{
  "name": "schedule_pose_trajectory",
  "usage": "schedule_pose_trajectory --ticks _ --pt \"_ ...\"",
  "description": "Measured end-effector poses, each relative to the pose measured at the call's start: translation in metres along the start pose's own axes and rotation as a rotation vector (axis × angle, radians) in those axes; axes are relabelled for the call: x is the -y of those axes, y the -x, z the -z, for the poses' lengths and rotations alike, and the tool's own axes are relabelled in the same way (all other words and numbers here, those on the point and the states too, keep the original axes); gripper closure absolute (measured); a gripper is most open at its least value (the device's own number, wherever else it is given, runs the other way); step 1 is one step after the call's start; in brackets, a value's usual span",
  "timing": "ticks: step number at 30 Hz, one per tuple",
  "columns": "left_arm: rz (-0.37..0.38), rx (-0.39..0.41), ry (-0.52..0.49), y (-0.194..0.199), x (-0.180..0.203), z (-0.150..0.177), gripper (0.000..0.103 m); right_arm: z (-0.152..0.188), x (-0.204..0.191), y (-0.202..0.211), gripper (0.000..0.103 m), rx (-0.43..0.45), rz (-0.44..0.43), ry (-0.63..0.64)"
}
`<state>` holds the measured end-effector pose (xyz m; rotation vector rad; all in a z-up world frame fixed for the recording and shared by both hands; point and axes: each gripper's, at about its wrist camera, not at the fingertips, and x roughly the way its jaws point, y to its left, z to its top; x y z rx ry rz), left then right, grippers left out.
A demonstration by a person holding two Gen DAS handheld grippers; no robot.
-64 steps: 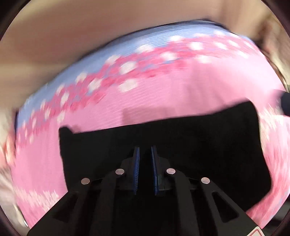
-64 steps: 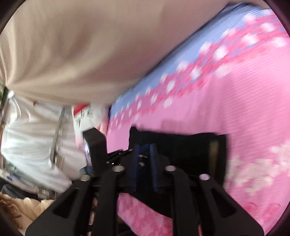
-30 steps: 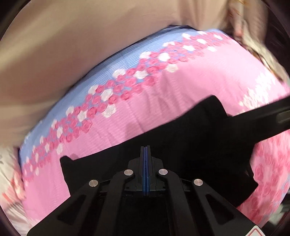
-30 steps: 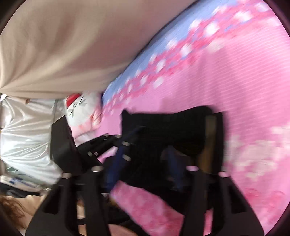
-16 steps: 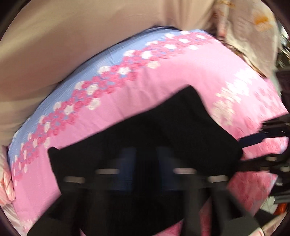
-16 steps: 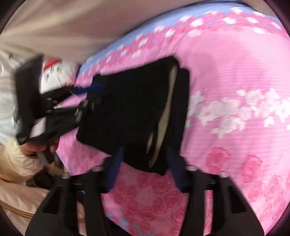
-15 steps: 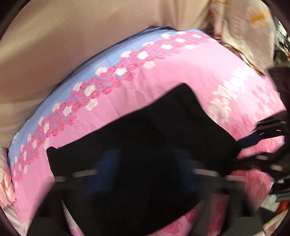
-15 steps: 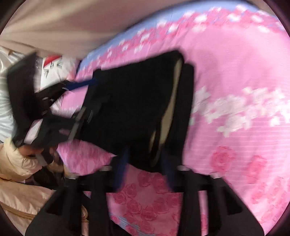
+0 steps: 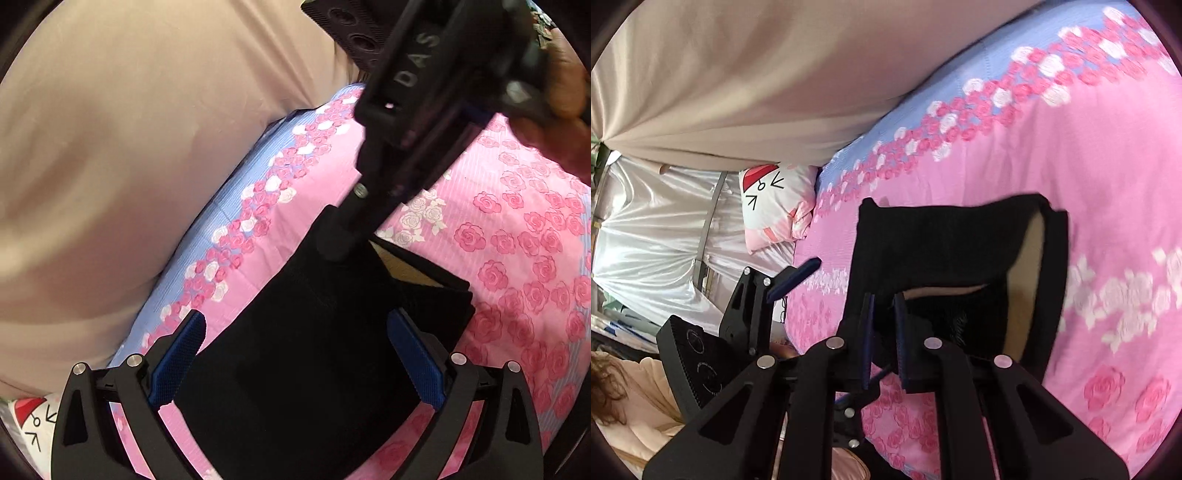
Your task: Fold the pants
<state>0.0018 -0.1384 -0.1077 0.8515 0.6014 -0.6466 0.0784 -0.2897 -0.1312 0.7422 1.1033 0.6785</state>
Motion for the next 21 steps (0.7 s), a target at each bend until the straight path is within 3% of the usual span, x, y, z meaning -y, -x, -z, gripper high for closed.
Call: schedule_pose_trajectory --ticks 5,9,12,13,14,15,16,18,21 --pt "0.121 0.029 -0.044 0.015 -0.006 0.003 0.006 -0.015 -0.013 -0.006 0.094 0.005 -0.028 0.020" --pt "0.068 -0.007 -0.068 0.001 0.007 -0.002 0.006 -0.015 -0.028 -0.009 0.094 -0.016 -0.079 0.049" --pt "0.102 -0.042 -0.020 -0.023 0.008 -0.014 0.009 -0.015 -0.027 -0.009 0.094 -0.015 -0.154 0.020" --pt "0.122 -0.035 -0.003 -0.025 0.008 -0.015 0.017 -0.015 -0.021 -0.005 0.092 0.008 -0.152 -0.003" --pt "0.155 -0.022 0.027 -0.029 0.004 -0.016 0.044 -0.016 -0.012 0.002 0.088 0.038 -0.127 -0.031" --pt "0.178 -0.042 0.051 -0.034 -0.001 -0.016 0.078 -0.014 0.000 0.014 0.088 0.078 -0.079 -0.065" --pt "0.199 -0.089 0.104 -0.044 -0.012 -0.015 0.091 -0.011 0.010 0.025 0.088 0.110 -0.052 -0.089" --pt "0.261 -0.139 0.213 -0.056 -0.037 -0.008 0.093 0.002 0.026 0.049 0.082 0.155 0.036 -0.101" --pt "0.237 -0.137 0.230 -0.055 -0.054 -0.004 0.095 0.018 0.031 0.043 0.081 0.060 0.294 0.008"
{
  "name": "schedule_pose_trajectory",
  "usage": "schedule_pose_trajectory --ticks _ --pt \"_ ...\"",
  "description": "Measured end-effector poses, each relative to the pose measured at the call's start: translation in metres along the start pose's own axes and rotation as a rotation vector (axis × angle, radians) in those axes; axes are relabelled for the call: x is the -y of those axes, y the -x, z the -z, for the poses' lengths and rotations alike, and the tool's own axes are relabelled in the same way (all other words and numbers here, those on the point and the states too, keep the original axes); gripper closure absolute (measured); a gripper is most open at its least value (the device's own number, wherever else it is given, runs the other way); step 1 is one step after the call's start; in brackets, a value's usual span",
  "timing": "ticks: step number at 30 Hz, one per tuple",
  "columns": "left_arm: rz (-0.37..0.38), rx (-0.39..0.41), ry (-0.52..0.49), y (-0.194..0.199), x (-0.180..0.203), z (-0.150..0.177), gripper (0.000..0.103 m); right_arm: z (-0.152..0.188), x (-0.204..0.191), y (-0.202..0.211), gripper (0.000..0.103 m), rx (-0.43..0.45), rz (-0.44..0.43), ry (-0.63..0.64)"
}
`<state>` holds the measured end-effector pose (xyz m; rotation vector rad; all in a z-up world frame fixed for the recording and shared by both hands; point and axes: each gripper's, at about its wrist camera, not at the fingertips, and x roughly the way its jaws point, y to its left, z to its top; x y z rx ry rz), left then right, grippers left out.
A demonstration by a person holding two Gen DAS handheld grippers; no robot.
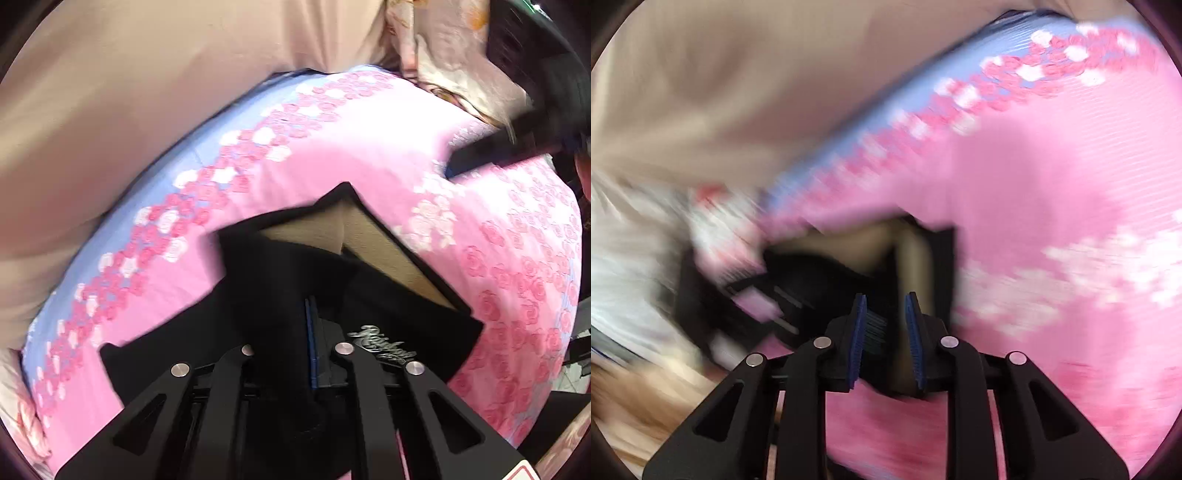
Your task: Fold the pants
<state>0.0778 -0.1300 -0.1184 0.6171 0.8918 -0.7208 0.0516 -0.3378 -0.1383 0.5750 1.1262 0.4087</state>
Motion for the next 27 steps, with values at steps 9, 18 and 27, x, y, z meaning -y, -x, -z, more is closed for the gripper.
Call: schedule_pose_trajectory --ticks 9,18,27 --pt "-0.029 0.051 -0.009 0.030 -0.012 -0.018 0.095 -0.010 -0.053 -0.083 0.046 -0.080 0.151 0.275" --pt "-0.008 0.052 0.007 0.031 -0.002 -0.016 0.095 -0.009 -0.052 -0.056 0.100 -0.043 0.067 0.277" --pt "0.144 0.025 -0.007 0.023 0.053 0.011 0.087 0.017 0.014 0.021 0.085 0.138 0.298 -0.007"
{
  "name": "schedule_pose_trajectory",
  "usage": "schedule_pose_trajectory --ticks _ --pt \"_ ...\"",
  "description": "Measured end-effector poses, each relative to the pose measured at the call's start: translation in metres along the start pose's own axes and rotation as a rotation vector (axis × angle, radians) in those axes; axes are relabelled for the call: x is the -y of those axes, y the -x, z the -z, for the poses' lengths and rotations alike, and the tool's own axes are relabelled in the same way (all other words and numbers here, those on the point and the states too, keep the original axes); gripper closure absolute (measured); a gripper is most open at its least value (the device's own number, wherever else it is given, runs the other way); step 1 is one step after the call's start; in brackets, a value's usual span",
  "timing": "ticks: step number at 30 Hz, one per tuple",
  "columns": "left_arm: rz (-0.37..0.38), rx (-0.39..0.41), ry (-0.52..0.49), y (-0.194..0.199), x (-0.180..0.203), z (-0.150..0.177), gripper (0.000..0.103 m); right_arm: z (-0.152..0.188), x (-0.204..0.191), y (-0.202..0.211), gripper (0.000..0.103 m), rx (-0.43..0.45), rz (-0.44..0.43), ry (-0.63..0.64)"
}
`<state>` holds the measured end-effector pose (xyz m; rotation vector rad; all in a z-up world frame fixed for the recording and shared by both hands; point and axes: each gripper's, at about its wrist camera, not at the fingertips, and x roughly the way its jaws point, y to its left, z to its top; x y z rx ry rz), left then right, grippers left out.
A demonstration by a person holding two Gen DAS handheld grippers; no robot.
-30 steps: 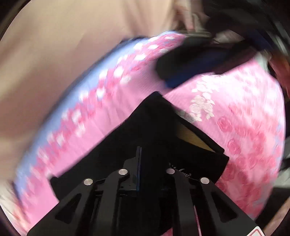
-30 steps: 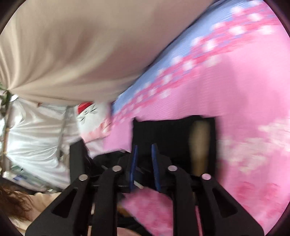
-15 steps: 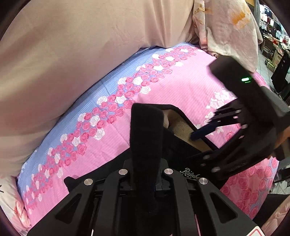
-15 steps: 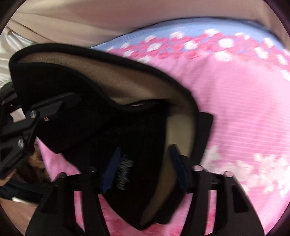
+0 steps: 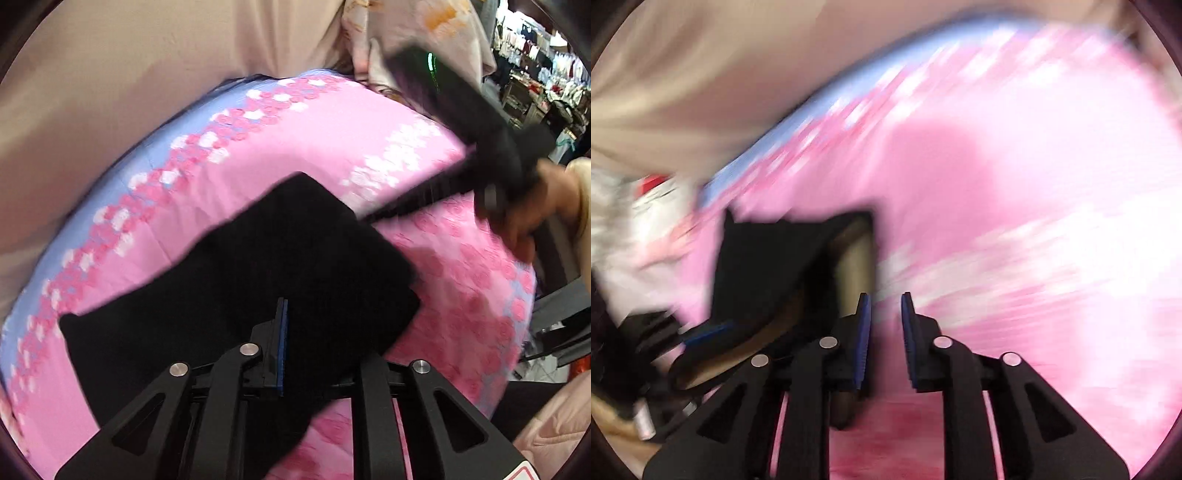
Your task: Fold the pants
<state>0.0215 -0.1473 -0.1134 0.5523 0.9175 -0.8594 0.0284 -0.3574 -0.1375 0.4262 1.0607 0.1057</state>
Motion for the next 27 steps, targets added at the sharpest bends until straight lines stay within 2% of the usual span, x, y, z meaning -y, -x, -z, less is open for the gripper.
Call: schedule_pose_trajectory --ticks 1,2,3,5,8,9,10,11,12,13,14,15,16,17,19,20,21,22,23,24,25,26,27 --pt "-0.007 0.023 0.022 0.009 0.000 0.006 0.078 -0.003 -0.006 0.019 0.085 0.047 0.015 0.025" --pt "-0.010 0.051 0.058 0.019 -0.004 0.011 0.061 -0.007 -0.019 0.034 0.085 0.073 -0.041 0.050" --pt "-0.026 0.083 0.113 0.031 -0.011 0.017 0.036 -0.010 -0.031 0.041 0.085 0.080 -0.083 0.067" --pt "-0.068 0.129 0.200 0.050 -0.026 0.026 0.019 -0.017 -0.069 0.038 0.085 0.044 -0.162 0.133" --pt "-0.156 0.183 0.308 0.075 -0.055 0.042 0.017 -0.010 -0.121 -0.003 0.087 -0.077 -0.199 0.261" --pt "-0.180 0.175 0.337 0.078 -0.067 0.049 0.017 0.002 -0.132 -0.028 0.087 -0.140 -0.146 0.334" --pt "-0.202 0.153 0.348 0.078 -0.074 0.052 0.017 0.005 -0.122 -0.045 0.087 -0.169 -0.045 0.381" --pt "-0.238 0.123 0.363 0.077 -0.083 0.057 0.017 0.012 -0.094 -0.062 0.098 -0.205 0.081 0.369" --pt "-0.265 0.094 0.376 0.076 -0.090 0.063 0.017 0.009 -0.069 -0.057 0.100 -0.197 0.024 0.265" --pt "-0.290 0.068 0.395 0.075 -0.098 0.072 0.017 0.004 -0.049 -0.045 0.102 -0.180 0.015 0.149" --pt "-0.300 0.059 0.413 0.075 -0.106 0.082 0.017 -0.003 -0.042 -0.032 0.093 -0.161 0.084 0.097" --pt "-0.304 0.049 0.419 0.074 -0.109 0.087 0.017 -0.012 -0.053 -0.014 0.093 -0.109 0.134 0.135" --pt "-0.338 0.031 0.428 0.073 -0.114 0.095 0.017 -0.019 -0.072 -0.004 0.093 -0.075 0.096 0.186" --pt "-0.356 0.023 0.437 0.073 -0.117 0.101 0.017 -0.027 -0.100 -0.001 0.093 -0.076 0.006 0.238" --pt "-0.357 -0.016 0.466 0.062 -0.124 0.111 0.017 -0.034 -0.131 -0.020 0.091 -0.123 -0.116 0.297" --pt "-0.368 -0.051 0.481 0.054 -0.127 0.118 0.017 -0.036 -0.139 -0.042 0.090 -0.152 -0.118 0.324" --pt "-0.371 -0.096 0.492 0.044 -0.130 0.123 0.017 -0.042 -0.127 -0.079 0.091 -0.197 0.031 0.321" --pt "-0.382 -0.143 0.500 0.033 -0.133 0.129 0.017 -0.051 -0.104 -0.101 0.098 -0.226 0.073 0.230" --pt "-0.391 -0.169 0.503 0.027 -0.135 0.135 0.016 -0.065 -0.094 -0.098 0.100 -0.180 0.030 0.089" --pt "-0.378 -0.171 0.505 0.024 -0.135 0.139 0.016 -0.074 -0.099 -0.086 0.098 -0.140 0.050 0.060" --pt "-0.359 -0.153 0.516 0.024 -0.137 0.143 0.016 -0.078 -0.124 -0.070 0.093 -0.086 0.039 0.117" --pt "-0.354 -0.142 0.525 0.026 -0.139 0.146 0.016 -0.077 -0.149 -0.064 0.093 -0.074 0.002 0.178" --pt "-0.347 -0.134 0.530 0.027 -0.140 0.148 0.016 -0.071 -0.181 -0.064 0.093 -0.119 -0.070 0.260"
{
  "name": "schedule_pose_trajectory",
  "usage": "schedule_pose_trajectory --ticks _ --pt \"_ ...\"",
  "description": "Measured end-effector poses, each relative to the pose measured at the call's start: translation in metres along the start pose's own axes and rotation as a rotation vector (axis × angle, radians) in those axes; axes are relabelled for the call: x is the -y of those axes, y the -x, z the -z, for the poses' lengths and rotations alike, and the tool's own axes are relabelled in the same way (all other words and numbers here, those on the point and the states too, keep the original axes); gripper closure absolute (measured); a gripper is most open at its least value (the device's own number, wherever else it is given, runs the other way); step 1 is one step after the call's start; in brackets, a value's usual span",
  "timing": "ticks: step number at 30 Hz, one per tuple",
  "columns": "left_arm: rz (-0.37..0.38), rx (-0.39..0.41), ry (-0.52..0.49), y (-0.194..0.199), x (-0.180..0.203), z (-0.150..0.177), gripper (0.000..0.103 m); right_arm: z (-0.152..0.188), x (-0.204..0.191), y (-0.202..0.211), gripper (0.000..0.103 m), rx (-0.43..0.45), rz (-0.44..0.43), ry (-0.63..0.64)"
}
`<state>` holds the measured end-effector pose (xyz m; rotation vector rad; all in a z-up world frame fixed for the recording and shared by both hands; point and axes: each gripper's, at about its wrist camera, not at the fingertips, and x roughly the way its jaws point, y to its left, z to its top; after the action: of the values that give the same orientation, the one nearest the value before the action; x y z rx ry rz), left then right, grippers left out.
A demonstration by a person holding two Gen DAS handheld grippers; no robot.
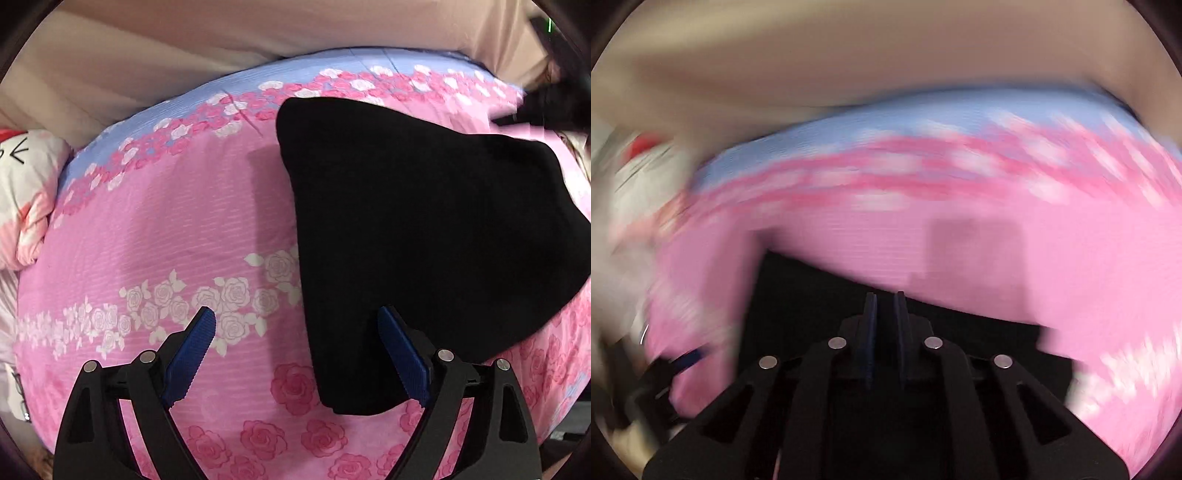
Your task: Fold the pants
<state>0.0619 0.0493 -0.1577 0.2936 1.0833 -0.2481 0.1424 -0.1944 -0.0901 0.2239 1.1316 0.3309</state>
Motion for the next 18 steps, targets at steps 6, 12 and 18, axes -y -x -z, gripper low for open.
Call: schedule_pose_trajectory --ticks 6,12,18 --pt "0.042 0.017 0.006 -0.007 -0.005 0.006 0.015 -0.045 -0.051 -0.127 0.098 -0.175 0.038 0.050" --pt "0.038 0.051 -0.043 -0.002 -0.006 0.006 0.015 -0.063 -0.079 -0.065 0.092 0.011 0.005 0.024" --pt "0.035 0.085 -0.004 0.016 -0.019 -0.006 0.016 -0.040 -0.025 -0.084 0.071 -0.038 0.189 -0.088"
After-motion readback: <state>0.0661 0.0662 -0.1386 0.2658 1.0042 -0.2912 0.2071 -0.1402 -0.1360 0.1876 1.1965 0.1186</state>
